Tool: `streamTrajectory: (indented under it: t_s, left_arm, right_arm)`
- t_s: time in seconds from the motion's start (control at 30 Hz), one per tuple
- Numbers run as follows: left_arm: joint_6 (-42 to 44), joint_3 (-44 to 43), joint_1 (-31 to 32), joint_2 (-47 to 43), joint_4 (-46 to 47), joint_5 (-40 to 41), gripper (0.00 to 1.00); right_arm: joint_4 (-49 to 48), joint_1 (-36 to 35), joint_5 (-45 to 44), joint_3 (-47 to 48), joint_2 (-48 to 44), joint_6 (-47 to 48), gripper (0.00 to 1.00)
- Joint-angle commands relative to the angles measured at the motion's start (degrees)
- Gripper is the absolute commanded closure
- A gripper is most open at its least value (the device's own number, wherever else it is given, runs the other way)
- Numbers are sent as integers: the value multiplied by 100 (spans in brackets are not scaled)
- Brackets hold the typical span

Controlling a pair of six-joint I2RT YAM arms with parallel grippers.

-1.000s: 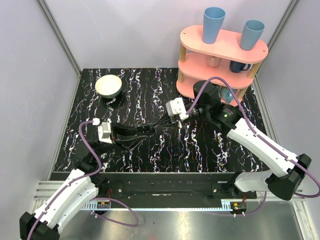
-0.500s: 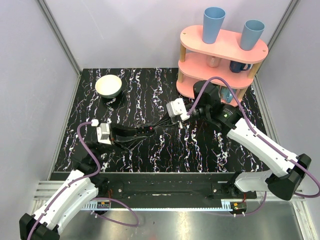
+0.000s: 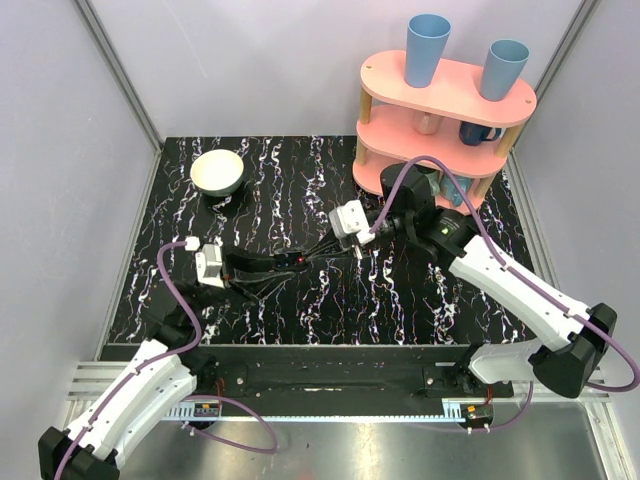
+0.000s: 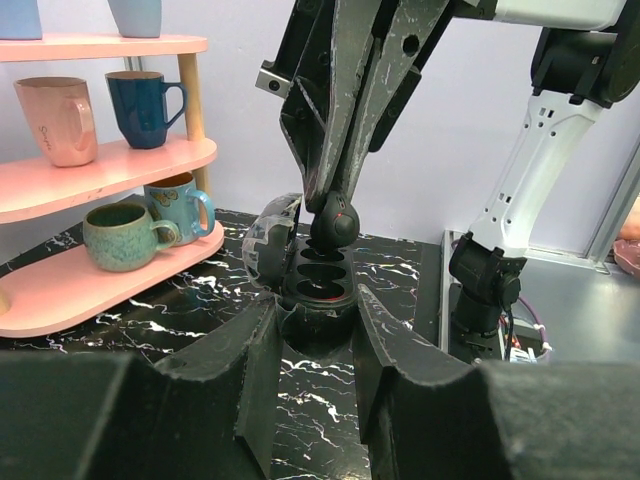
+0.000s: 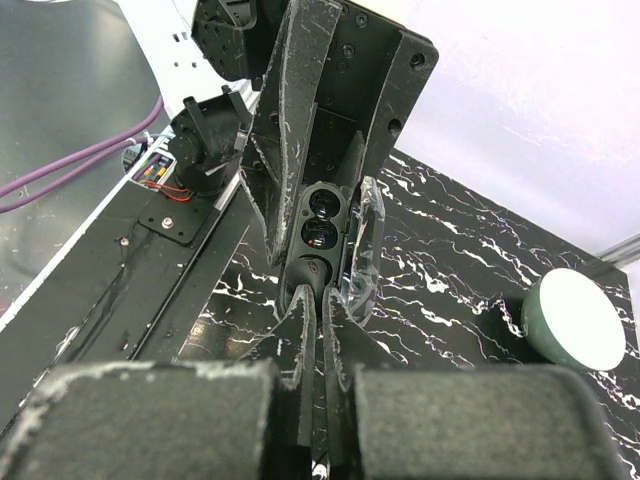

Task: Insert the wireless bluetooth earbuds into the charging case
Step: Insert the right earbud into the right side groove of the charging case.

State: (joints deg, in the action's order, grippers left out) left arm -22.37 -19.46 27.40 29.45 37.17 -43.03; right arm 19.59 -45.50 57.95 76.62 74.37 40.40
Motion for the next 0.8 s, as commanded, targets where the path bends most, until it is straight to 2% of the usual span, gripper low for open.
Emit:
streamTrajectory:
  t_s: [0.0, 0.27, 0.47, 0.77]
  left_arm:
    - [13, -242, 11, -36, 238, 163, 100]
    - [-22, -251, 11, 8, 309, 137, 100]
    - [-4, -251, 20, -1, 309, 154, 100]
    - [48, -207, 11, -27, 361, 224, 100]
  right_arm:
    - [-132, -91, -170, -24, 95, 134, 100]
    - [123, -223, -591, 90, 297, 407, 100]
    - [974, -390, -1180, 362, 525, 864, 100]
    - [924, -610, -1787, 266, 482, 890, 100]
